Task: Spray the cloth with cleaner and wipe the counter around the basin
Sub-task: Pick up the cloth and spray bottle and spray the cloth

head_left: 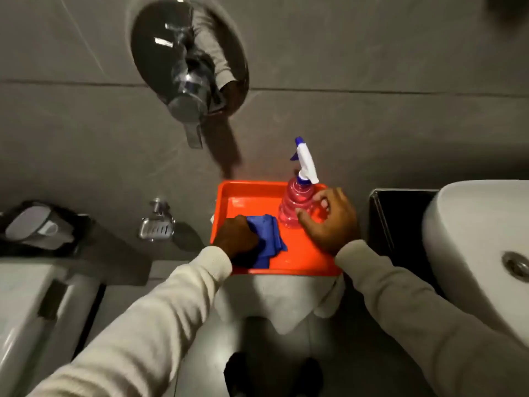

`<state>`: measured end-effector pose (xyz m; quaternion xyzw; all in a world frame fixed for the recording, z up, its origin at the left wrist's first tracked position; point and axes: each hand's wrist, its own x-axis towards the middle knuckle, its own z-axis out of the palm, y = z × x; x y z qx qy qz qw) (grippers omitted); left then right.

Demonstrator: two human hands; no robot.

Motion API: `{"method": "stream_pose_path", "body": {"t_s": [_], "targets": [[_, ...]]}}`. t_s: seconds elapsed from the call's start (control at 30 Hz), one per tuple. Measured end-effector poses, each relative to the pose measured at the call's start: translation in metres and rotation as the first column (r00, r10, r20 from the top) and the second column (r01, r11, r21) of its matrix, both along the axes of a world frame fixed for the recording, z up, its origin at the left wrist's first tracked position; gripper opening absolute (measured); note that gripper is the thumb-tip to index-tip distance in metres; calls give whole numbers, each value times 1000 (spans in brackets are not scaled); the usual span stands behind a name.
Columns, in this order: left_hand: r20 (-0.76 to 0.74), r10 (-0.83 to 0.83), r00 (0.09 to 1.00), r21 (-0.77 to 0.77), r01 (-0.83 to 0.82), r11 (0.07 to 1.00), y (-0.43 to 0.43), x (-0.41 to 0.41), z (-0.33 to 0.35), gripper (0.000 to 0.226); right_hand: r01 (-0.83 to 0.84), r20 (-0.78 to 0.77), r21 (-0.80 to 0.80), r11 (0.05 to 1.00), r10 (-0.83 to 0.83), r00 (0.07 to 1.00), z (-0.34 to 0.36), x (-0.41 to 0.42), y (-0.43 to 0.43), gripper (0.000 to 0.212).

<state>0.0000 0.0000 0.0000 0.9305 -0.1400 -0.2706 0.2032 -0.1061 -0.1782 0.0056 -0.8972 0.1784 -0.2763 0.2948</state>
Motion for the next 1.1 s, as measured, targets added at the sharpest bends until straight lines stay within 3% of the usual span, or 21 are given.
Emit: {"method": "stream_pose_path", "body": {"t_s": [0.07, 0.13, 0.27, 0.37, 0.43, 0.57, 0.7, 0.77, 0.83, 0.9, 1.03, 1.1], "targets": [[1, 26, 1000, 10, -26, 1000, -5, -3, -9, 39, 132, 69, 86, 987, -138, 988, -1, 21, -7, 48], [26, 101, 995, 5, -101, 995, -11, -10, -17, 45, 95, 63, 208, 974, -110, 992, 1, 43, -12, 60], [-62, 322, 945, -73, -326, 943, -20, -10, -26, 55, -52, 44, 319, 946, 41, 998, 6, 78, -15, 44], [-175, 463, 869, -197, -492, 848, -16, -7, -31, 41, -74, 70, 482, 873, 46, 996, 7, 96, -15, 50], [-347, 524, 778, -303, -622, 722, -13, -9, -30, 32, -87, 107, 535, 840, 34, 994, 5, 102, -15, 50], [-630, 420, 653, -433, -745, 508, -14, -12, -19, 20, -133, 24, 421, 897, 135, 991, 19, 104, -14, 53], [-714, 244, 657, -550, -741, 385, -7, -2, -3, 34, -363, -1, 446, 818, 406, 914, 59, 97, -21, 63], [-709, 201, 676, -599, -728, 334, -4, 2, 7, 37, -467, -105, 380, 798, 539, 836, 83, 90, -23, 61], [-703, 156, 694, -635, -711, 302, -1, 6, 18, 38, -540, -305, 198, 818, 575, 759, 101, 81, -23, 58], [-684, 119, 719, -666, -683, 298, 2, 9, 29, 42, -562, -501, 53, 826, 509, 700, 111, 72, -26, 56], [-647, 71, 759, -709, -634, 307, 3, 12, 40, 39, -535, -708, 66, 842, 418, 570, 117, 58, -27, 57], [-616, 46, 786, -731, -593, 338, 8, 3, 48, 37, -555, -732, 8, 832, 383, 564, 119, 41, -21, 59]]}}
